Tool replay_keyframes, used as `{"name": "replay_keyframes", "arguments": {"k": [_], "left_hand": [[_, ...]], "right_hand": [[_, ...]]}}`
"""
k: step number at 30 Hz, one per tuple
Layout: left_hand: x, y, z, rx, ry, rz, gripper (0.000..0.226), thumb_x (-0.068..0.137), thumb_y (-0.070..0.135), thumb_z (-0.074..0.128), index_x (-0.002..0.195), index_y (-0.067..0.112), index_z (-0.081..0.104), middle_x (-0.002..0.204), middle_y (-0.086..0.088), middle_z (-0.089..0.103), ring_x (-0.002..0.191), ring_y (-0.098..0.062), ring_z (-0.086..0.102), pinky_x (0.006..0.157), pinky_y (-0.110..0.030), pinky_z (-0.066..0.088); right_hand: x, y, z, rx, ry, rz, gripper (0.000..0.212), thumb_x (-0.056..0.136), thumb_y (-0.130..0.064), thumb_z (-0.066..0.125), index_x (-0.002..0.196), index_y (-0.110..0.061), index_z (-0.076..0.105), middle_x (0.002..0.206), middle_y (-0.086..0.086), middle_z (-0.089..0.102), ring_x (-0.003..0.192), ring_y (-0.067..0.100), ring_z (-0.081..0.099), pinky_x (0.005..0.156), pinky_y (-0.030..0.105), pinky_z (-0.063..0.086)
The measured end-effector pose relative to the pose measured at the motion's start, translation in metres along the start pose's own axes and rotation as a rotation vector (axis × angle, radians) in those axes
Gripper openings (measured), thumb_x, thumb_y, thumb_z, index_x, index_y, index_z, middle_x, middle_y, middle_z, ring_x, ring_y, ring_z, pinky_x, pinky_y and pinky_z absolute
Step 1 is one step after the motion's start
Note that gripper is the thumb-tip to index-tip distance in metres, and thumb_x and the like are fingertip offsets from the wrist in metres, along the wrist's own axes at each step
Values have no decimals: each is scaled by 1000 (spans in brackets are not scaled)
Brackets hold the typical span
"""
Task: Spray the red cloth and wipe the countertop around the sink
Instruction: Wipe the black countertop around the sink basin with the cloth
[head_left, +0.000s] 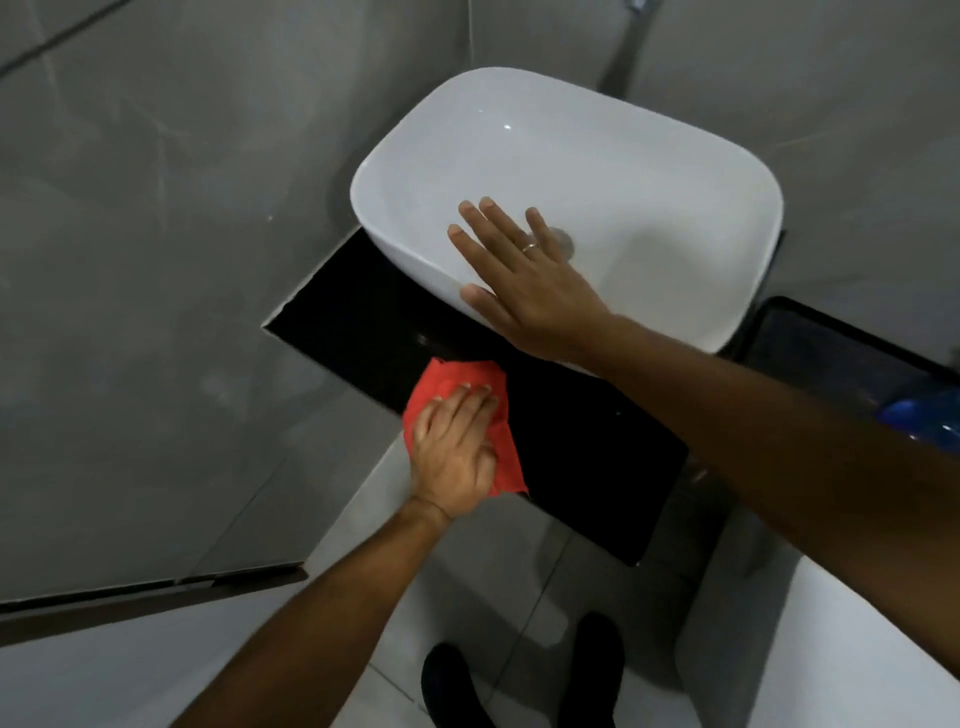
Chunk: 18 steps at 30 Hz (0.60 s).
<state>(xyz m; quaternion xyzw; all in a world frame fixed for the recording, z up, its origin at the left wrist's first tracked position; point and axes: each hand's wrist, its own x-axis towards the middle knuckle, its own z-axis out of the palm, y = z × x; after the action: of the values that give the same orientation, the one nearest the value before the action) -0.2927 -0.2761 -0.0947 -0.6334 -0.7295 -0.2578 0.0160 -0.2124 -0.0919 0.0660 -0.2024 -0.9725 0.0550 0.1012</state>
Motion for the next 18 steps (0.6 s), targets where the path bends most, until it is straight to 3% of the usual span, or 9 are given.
{"name": "replay_keyframes", "arguments": {"k": [5,10,14,18], "left_hand": [[-15,69,10,37,-195,70,58,78,25,52,134,13,57,141,-5,60,140,-24,43,118,-45,27],[-24,117,15,82,-301,103,62,82,27,52,142,11,49,148,-8,53,146,-25,35,118,-49,28],[-28,145,20,150,-367,168,64,88,32,48,147,8,42,153,-11,46,149,-27,29,122,-49,19],[-29,161,29,199,-407,232,64,97,42,39,150,7,34,157,-12,39,151,-29,22,124,-48,8]], "right_hand": [[-86,38,-19,-138,-87,-3,67,102,-53,14,157,-14,18,166,14,12,154,30,7,121,59,7],[-129,60,-30,-189,-118,166,68,101,-56,16,158,-17,16,167,10,7,154,28,1,119,64,3],[-143,71,-32,-178,-67,254,64,103,-50,23,157,-16,21,166,10,13,154,29,7,119,63,5],[-154,80,-30,-153,-33,303,63,103,-46,15,156,-12,24,165,13,17,153,31,11,120,60,9]]}}
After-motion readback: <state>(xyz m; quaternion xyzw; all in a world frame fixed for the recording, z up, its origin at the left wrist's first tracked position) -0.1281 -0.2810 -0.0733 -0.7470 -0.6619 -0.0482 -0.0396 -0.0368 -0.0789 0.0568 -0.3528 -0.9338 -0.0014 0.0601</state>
